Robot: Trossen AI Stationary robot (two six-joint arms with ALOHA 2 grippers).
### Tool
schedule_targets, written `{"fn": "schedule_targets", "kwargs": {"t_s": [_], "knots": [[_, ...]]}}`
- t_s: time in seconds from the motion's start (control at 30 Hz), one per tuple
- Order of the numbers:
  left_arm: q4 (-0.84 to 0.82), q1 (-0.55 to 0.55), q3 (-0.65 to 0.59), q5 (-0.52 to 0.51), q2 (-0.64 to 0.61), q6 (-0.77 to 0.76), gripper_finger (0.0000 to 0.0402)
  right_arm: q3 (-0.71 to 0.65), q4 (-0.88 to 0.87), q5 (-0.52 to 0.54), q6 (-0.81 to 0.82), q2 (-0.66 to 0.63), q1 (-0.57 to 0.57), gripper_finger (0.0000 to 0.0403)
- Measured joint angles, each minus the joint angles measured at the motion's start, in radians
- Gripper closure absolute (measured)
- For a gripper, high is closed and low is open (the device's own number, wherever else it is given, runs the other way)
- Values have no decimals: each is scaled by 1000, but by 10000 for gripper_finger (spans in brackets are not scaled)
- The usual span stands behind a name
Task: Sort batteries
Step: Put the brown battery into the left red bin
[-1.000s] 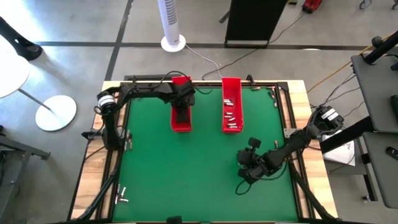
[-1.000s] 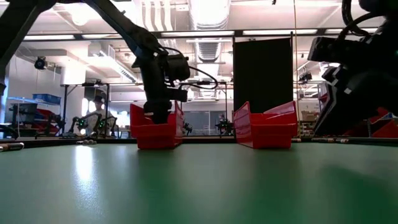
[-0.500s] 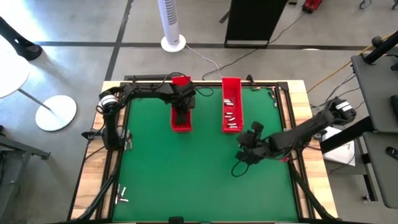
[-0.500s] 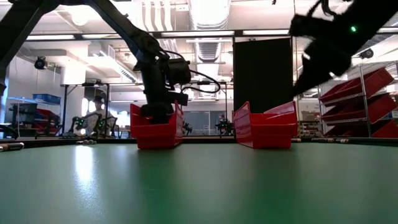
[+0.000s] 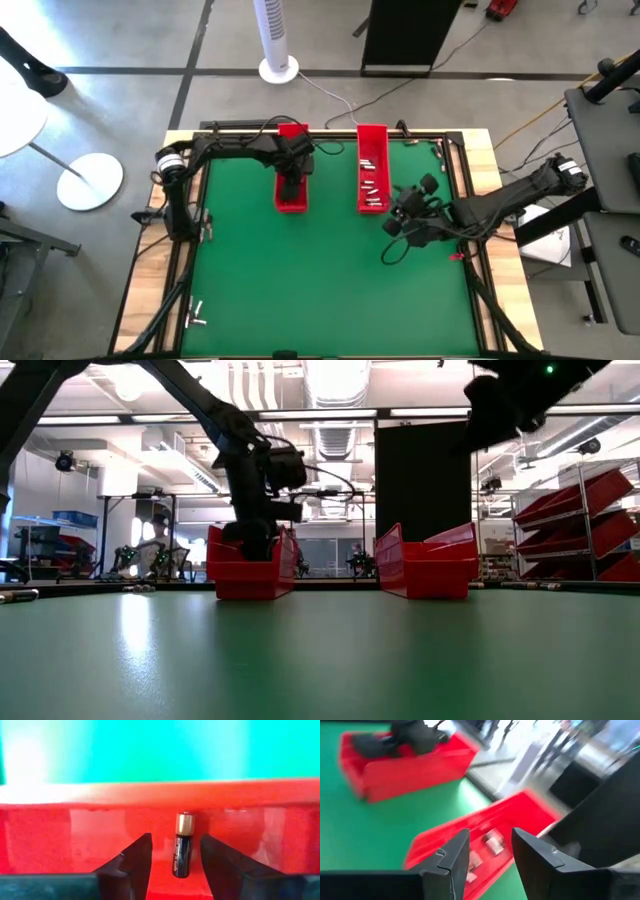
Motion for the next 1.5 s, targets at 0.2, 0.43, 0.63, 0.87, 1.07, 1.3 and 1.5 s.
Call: {"fn": "schedule_targets", "kwargs": {"t_s": [0.2,0.43,0.63,0.87,1.07,1.3,1.5], "knots": [[-19,-34,1,-2,-103,-11,224,85,-2,145,-151,-22,0,258],[-41,-88,1,71,-278,-119,217,131,-1,97,-70,-16,0,278],[18,-154,-20,249,-401,-234,216,120,-1,56,-18,23,0,295],[374,-290,-188,412,-489,-297,216,118,-84,-120,122,49,-20,270],[652,-397,-241,412,-482,-288,216,159,-450,-540,242,18,-178,222],[841,-487,-277,380,-411,-289,216,125,-745,-892,328,27,-356,178],[849,-535,-217,208,-342,-297,216,29,-732,-974,290,33,-392,153]]}}
